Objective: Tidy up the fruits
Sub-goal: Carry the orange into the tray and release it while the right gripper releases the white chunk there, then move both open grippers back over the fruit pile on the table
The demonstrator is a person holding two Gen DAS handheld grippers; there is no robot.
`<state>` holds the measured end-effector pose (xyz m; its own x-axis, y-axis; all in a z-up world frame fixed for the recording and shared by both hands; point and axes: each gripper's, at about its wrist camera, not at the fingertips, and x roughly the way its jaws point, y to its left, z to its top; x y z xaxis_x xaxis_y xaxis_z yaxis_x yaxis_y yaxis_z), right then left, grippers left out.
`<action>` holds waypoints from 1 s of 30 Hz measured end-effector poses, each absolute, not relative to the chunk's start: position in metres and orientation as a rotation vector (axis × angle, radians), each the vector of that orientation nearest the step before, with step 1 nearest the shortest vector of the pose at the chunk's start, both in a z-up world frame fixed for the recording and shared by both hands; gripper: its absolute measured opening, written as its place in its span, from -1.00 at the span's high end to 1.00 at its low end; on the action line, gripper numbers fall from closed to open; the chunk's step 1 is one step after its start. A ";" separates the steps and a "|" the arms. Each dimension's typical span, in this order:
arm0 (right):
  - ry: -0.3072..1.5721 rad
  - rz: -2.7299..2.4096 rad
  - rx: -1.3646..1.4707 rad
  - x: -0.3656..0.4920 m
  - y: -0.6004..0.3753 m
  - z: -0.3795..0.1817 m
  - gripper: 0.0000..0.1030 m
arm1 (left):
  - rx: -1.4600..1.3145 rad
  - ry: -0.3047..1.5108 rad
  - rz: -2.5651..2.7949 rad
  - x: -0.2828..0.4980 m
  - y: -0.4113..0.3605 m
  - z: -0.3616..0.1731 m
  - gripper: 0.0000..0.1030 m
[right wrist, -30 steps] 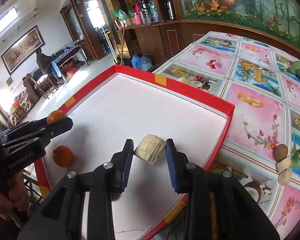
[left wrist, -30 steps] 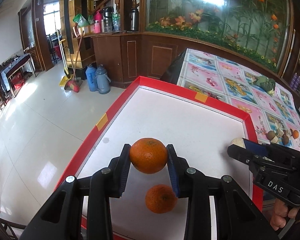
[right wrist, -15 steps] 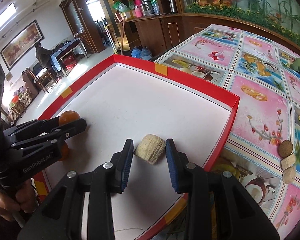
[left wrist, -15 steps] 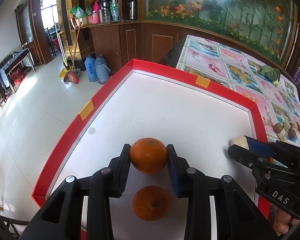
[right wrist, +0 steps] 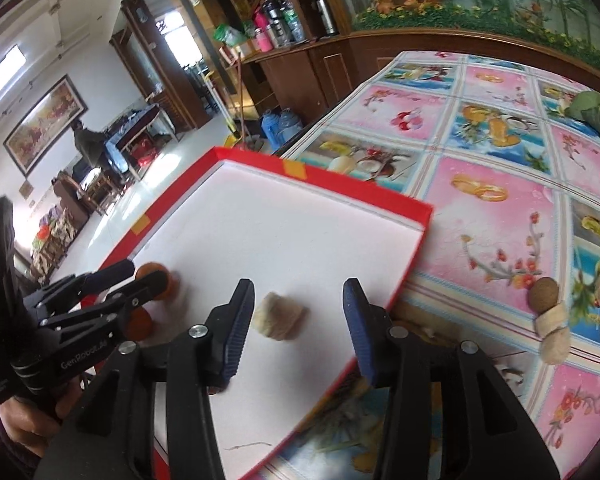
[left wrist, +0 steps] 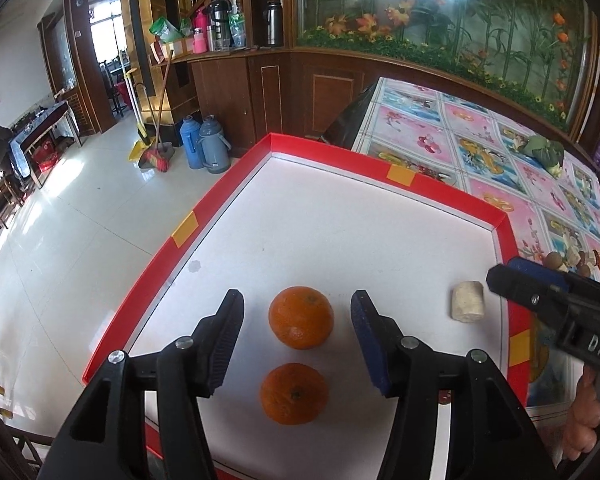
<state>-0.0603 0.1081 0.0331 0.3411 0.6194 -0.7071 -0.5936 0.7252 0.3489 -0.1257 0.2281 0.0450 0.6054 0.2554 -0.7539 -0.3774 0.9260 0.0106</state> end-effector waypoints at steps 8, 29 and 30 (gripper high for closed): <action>0.894 0.692 0.114 -0.038 0.054 0.048 0.06 | -0.089 0.828 0.302 -0.121 0.188 0.062 -0.16; 0.836 0.267 0.300 0.008 -0.197 0.054 0.07 | 0.077 0.878 -0.075 -0.093 0.041 0.055 -0.18; 0.844 0.247 0.300 0.010 -0.205 0.051 0.07 | 0.071 0.880 -0.093 -0.092 0.037 0.054 -0.18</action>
